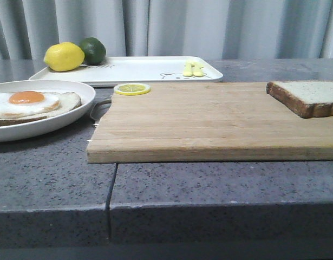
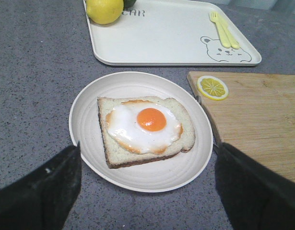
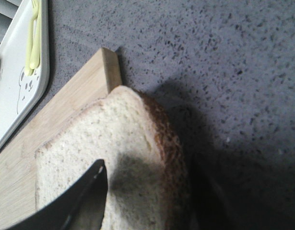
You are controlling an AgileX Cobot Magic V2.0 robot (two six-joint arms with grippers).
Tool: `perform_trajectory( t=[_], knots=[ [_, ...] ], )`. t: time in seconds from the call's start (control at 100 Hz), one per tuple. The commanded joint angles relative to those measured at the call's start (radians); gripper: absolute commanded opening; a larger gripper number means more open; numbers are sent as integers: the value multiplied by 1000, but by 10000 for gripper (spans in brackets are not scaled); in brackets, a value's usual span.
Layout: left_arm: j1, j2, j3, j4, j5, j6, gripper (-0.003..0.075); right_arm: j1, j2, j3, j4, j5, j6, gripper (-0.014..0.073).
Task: Place bread and move sandwich to tray
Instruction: 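Lower the right gripper and grasp the bread slice by its edge, then lift the bread slice and carry it toward the egg toast plate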
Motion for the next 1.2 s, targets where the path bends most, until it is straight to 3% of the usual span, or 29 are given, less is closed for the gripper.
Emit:
perform_trajectory(
  t=[0.0,0.16,0.4,0.54,0.97,1.19],
  knots=[
    [-1,12,-33,-29,-58,-7,537,-9,-13,-29,37,60,-17,405],
    [-1,12,-33,-29,-58,-7,537,-9,16,-29,37,73,-17,367],
    [-1,12,-33,-29,-58,-7,537,-9,23,-29,37,78,-17,69],
    [-1,12,-33,-29,-58,-7,537,-9,23,-29,37,77,-17,-38],
    [-1,12,-33,-29,-58,-7,537,-9,-164,-34,79,167,26,-108],
    [-1,12,-33,-29,-58,-7,537,28,-315,-106,100,204,137,-108]
  ],
)
